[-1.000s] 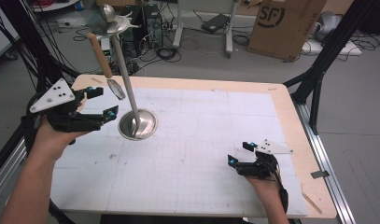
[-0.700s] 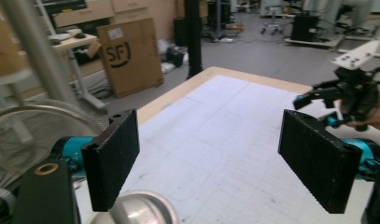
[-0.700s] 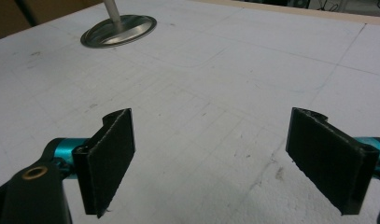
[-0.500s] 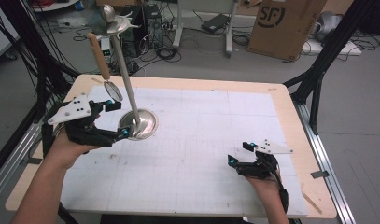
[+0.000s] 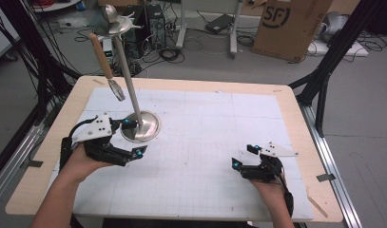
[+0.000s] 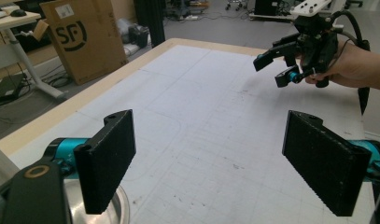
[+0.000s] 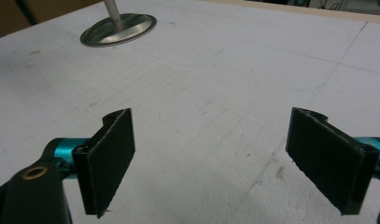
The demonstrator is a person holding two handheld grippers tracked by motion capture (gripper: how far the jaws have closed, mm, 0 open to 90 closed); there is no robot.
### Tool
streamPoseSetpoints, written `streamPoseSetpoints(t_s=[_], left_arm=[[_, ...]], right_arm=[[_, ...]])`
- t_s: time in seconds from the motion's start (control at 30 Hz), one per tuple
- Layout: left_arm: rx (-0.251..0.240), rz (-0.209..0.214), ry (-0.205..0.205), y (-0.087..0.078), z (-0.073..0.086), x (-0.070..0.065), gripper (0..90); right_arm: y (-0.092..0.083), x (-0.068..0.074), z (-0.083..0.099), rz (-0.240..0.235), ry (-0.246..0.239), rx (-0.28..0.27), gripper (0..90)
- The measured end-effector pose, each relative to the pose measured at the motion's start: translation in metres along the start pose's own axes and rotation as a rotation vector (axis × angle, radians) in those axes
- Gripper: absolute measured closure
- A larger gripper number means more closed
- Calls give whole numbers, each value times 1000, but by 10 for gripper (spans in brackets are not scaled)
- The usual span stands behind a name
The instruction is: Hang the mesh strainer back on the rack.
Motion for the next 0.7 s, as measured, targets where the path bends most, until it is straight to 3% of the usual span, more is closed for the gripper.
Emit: streamPoseSetpoints(t_s=[0.33, 0.57, 0.7], left_arm=[[18, -6, -30, 11, 29, -9, 166], [9, -23, -46, 11, 45, -11, 165], [34, -41, -45, 10, 51, -10, 162]], right_arm=[[1, 0, 0, -2, -1, 3, 146], [1, 1, 0, -3, -4, 3, 146], [2, 1, 0, -6, -4, 3, 146]])
Point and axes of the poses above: each handheld gripper's, and its own axes: y roughly forward along the jaws, z roughly out of its underside, x roughly to its left, the point moved 2 cm from there along y, roughly forward along the jaws, and after that the axes turned 14 degrees about -z, right-handed, at the moved point
